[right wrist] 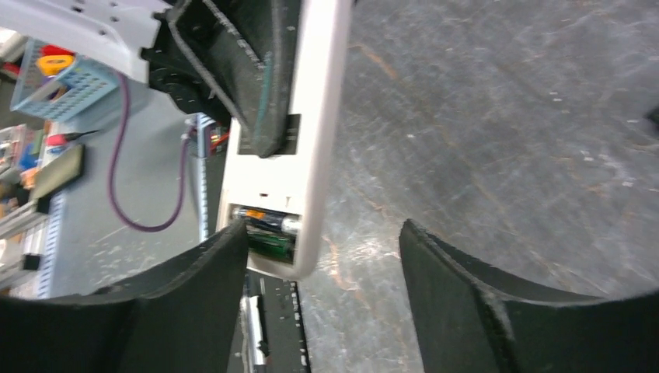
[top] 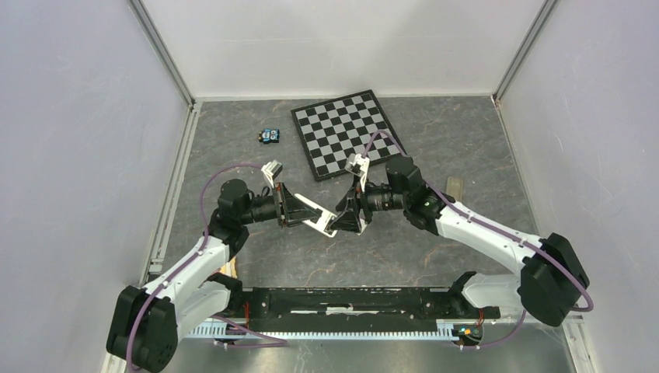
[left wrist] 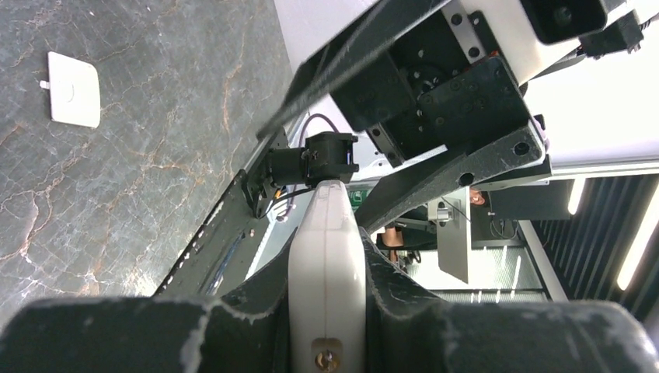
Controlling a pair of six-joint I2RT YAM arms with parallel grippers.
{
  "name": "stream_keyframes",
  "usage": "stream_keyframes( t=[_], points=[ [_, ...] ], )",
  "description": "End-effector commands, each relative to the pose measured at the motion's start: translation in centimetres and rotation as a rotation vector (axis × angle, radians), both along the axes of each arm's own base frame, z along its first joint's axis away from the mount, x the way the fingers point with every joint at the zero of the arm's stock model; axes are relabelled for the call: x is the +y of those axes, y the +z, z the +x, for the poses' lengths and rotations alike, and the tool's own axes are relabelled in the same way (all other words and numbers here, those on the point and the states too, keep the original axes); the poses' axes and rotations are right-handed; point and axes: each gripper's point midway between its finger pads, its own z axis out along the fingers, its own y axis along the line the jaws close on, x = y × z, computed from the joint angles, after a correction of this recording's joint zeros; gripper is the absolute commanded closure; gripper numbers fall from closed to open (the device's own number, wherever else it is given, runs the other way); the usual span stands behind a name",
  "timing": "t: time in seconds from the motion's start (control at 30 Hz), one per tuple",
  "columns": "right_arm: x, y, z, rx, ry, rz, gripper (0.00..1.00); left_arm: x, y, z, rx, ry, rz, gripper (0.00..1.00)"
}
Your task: Load the batteries into the remote control
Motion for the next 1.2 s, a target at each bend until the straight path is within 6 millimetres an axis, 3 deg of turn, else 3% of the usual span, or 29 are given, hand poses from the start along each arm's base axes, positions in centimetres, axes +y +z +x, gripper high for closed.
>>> stream_keyframes(
  t=[0.0,0.07,0.13,0.2,0.27,0.4,0.5,0.7,0.93,1.17],
  points=[
    [-1.1,2.3,1.8,-0.11,-0.12,0.02,0.15,0.0,1.7,-1.1,-0.125,-0.065,-0.004,0.98],
    [-1.6,5.3,1.8,-0.162,-0.165,0.109,0.03,0.2,0.9,-0.9,-0.144,-0.046,0.039,0.98],
    [-2.4,7.3,2.0,-0.23,-0.207,0.147,0.02,0.4,0.5,-0.5,-0.175,-0.017,0.08,0.98],
    [-3.2,8.1,2.6,-0.283,-0.26,0.143,0.02,0.7,0.1,-0.2,-0.18,0.011,0.11,0.98],
    [-4.0,7.2,3.4,-0.309,-0.31,0.087,0.02,0.9,-0.3,0.1,-0.183,0.039,0.14,0.98],
    [-5.9,2.0,5.8,-0.321,-0.42,-0.112,0.02,2.0,-1.3,1.0,-0.203,0.124,0.242,0.98],
    [-7.9,-3.5,6.7,-0.289,-0.472,-0.304,0.02,2.9,-1.2,1.4,-0.226,0.183,0.295,0.98],
    [-8.7,-11.0,6.1,-0.211,-0.364,-0.555,0.02,5.4,-1.8,2.4,-0.239,0.32,0.454,0.98],
    [-7.9,-15.3,5.5,-0.156,-0.248,-0.711,0.02,5.6,-2.3,2.4,-0.226,0.317,0.473,0.98],
    [-7.8,-17.0,5.6,-0.161,-0.236,-0.775,0.08,5.6,-2.4,2.4,-0.224,0.309,0.481,0.98]
  ],
)
